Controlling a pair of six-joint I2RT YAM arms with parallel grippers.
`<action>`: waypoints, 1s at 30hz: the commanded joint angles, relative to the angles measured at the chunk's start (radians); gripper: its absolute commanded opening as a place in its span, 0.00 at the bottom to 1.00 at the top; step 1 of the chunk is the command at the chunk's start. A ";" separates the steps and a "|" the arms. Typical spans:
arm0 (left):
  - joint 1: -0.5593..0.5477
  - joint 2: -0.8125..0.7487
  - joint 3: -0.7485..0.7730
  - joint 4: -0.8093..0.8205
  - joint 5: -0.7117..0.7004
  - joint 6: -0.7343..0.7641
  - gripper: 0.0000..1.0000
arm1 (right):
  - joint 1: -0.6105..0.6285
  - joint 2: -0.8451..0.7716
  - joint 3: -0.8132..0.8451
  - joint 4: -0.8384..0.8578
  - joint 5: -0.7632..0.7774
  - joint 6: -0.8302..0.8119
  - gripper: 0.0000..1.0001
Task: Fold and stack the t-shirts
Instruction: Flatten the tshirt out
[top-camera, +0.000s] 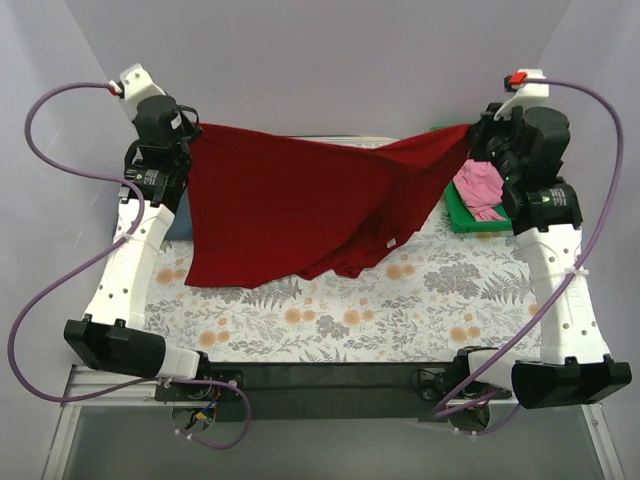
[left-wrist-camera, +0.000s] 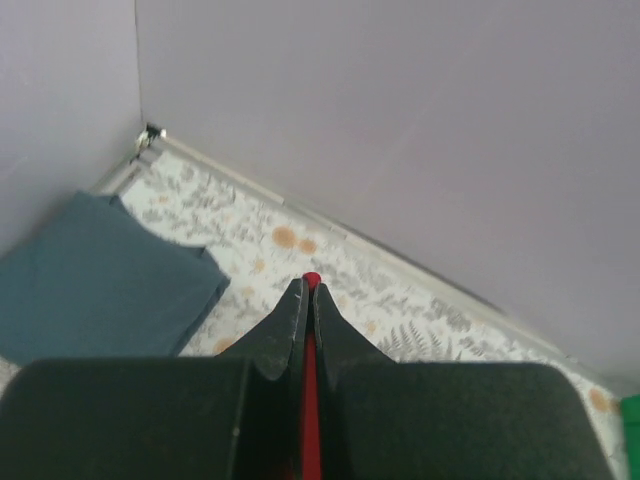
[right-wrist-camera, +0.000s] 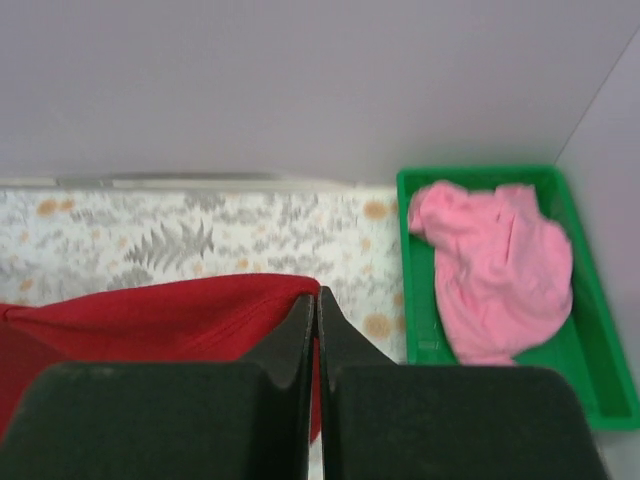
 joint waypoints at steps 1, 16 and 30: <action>0.005 -0.010 0.191 0.029 -0.048 0.077 0.00 | -0.001 0.012 0.221 0.086 0.056 -0.077 0.01; 0.005 -0.394 0.278 0.069 0.128 0.110 0.00 | -0.001 -0.300 0.305 0.155 -0.072 -0.267 0.01; 0.005 -0.505 0.297 0.060 0.274 0.123 0.00 | -0.001 -0.393 0.422 0.122 -0.060 -0.422 0.01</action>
